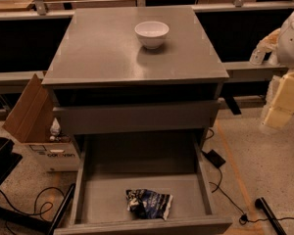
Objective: Pick blue chip bag from middle drawer and place on counter
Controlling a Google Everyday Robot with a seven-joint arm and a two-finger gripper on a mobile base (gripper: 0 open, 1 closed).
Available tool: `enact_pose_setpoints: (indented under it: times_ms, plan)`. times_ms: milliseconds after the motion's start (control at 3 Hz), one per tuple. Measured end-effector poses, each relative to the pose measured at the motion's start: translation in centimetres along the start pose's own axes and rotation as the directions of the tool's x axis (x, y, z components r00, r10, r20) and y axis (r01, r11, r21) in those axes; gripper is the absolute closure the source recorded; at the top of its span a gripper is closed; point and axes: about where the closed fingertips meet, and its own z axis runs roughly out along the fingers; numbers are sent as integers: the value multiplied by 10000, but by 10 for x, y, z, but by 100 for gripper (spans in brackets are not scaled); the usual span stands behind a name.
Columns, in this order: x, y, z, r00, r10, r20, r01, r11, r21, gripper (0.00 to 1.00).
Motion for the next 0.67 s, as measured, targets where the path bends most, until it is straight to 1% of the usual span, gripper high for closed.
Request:
enact_pose_setpoints:
  times_ms: [333,667]
  plan:
    - [0,0,0,10000,0,0,0,10000,0,0]
    - [-4,-5,13,9990,69,443,-78,9998,197,0]
